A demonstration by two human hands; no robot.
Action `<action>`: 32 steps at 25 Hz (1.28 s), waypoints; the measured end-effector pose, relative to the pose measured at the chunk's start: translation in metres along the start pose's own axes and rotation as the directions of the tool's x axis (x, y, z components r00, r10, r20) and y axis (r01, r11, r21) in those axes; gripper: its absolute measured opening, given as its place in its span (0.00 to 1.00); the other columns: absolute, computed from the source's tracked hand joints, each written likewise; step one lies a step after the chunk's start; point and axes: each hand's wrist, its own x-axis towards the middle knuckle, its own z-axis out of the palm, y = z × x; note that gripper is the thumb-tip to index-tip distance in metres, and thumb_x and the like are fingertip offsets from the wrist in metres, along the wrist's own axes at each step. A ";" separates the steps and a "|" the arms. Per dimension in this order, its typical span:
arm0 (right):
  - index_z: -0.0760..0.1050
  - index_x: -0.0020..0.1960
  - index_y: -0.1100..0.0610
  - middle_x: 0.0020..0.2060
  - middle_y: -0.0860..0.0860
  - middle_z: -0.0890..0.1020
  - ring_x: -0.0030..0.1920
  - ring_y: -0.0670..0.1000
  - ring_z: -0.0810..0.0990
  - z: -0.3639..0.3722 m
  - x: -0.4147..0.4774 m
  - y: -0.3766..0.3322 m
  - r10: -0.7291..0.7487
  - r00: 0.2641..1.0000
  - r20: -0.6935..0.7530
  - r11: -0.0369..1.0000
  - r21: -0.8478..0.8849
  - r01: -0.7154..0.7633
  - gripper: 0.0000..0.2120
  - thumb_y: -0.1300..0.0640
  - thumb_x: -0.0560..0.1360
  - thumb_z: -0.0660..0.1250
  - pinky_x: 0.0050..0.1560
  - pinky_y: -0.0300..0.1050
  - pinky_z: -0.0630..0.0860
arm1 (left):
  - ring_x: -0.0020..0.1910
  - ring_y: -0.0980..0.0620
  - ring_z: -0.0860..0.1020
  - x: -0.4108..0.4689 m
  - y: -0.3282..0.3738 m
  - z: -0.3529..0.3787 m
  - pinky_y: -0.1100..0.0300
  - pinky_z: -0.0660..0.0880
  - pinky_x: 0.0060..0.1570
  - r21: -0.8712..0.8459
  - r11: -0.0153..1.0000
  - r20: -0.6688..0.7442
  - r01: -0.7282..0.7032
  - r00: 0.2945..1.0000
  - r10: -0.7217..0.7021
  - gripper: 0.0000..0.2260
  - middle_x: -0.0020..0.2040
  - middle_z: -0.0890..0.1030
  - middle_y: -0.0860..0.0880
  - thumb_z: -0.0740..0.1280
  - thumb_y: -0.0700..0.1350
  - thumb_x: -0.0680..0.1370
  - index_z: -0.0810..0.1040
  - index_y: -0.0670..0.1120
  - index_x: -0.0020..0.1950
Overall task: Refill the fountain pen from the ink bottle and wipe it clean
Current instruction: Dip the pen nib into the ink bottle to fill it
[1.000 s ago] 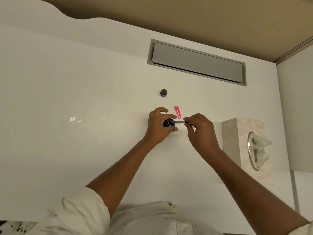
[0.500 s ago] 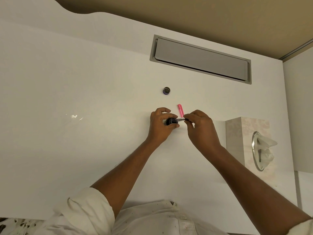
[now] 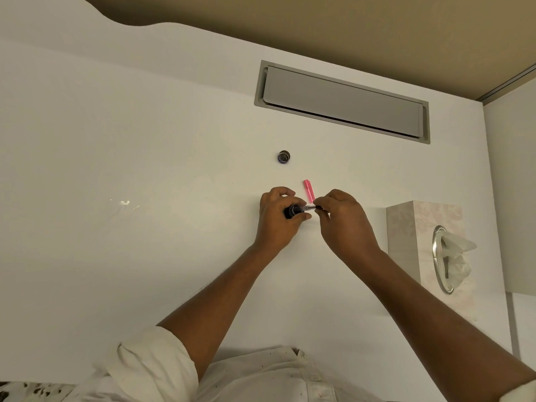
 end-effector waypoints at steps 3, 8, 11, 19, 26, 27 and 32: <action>0.81 0.46 0.65 0.38 0.60 0.80 0.38 0.60 0.77 0.000 0.000 0.000 0.000 1.000 0.024 1.000 -0.022 0.000 0.06 0.70 0.73 0.65 0.40 0.56 0.76 | 0.54 0.57 0.67 -0.001 -0.002 0.002 0.76 0.62 0.47 0.023 1.000 -0.019 -0.011 1.000 0.012 0.10 0.54 0.77 0.49 0.76 0.44 0.67 0.83 0.46 0.47; 0.81 0.46 0.65 0.38 0.59 0.80 0.40 0.60 0.77 0.001 -0.001 -0.004 0.014 0.999 0.048 0.999 -0.032 -0.012 0.07 0.69 0.74 0.65 0.42 0.55 0.76 | 0.54 0.58 0.67 -0.002 -0.006 0.002 0.80 0.62 0.47 0.032 0.999 -0.036 -0.028 0.999 0.030 0.09 0.54 0.77 0.50 0.75 0.45 0.68 0.84 0.46 0.47; 0.81 0.47 0.65 0.40 0.60 0.81 0.41 0.60 0.77 0.002 -0.002 -0.006 0.016 0.998 0.063 0.999 -0.033 -0.014 0.07 0.70 0.73 0.65 0.43 0.55 0.76 | 0.54 0.57 0.68 -0.001 -0.007 0.002 0.80 0.62 0.47 0.021 1.000 -0.029 -0.022 0.999 0.023 0.10 0.53 0.77 0.50 0.76 0.45 0.67 0.84 0.46 0.47; 0.81 0.47 0.65 0.40 0.60 0.80 0.42 0.60 0.76 0.006 -0.001 -0.004 0.049 0.996 0.077 0.998 -0.044 -0.045 0.08 0.70 0.74 0.63 0.44 0.55 0.75 | 0.54 0.56 0.68 -0.001 -0.007 0.003 0.77 0.63 0.46 0.013 1.000 -0.028 -0.018 0.999 0.019 0.11 0.53 0.78 0.50 0.76 0.46 0.67 0.84 0.46 0.48; 0.80 0.46 0.66 0.38 0.60 0.79 0.40 0.60 0.76 0.007 0.001 -0.002 0.038 0.998 0.047 0.999 -0.021 -0.037 0.06 0.69 0.74 0.65 0.42 0.56 0.75 | 0.53 0.56 0.68 -0.001 -0.011 0.003 0.81 0.63 0.46 0.008 1.000 -0.043 -0.028 0.999 0.028 0.10 0.52 0.78 0.49 0.75 0.45 0.68 0.84 0.46 0.48; 0.80 0.46 0.66 0.38 0.60 0.80 0.40 0.60 0.77 0.007 0.000 -0.003 0.033 0.999 0.040 0.999 -0.006 -0.033 0.06 0.69 0.74 0.65 0.42 0.56 0.76 | 0.53 0.56 0.68 -0.001 -0.012 0.003 0.81 0.62 0.46 0.005 0.999 -0.048 -0.034 0.998 0.034 0.10 0.52 0.78 0.48 0.75 0.45 0.68 0.84 0.45 0.48; 0.80 0.53 0.63 0.44 0.59 0.82 0.44 0.59 0.79 0.006 -0.001 -0.003 0.065 0.998 0.016 0.996 0.067 -0.065 0.10 0.67 0.74 0.67 0.47 0.54 0.77 | 0.52 0.56 0.68 -0.003 -0.013 0.002 0.80 0.64 0.46 -0.025 0.998 -0.064 -0.054 0.997 0.053 0.10 0.51 0.78 0.48 0.74 0.45 0.68 0.84 0.45 0.48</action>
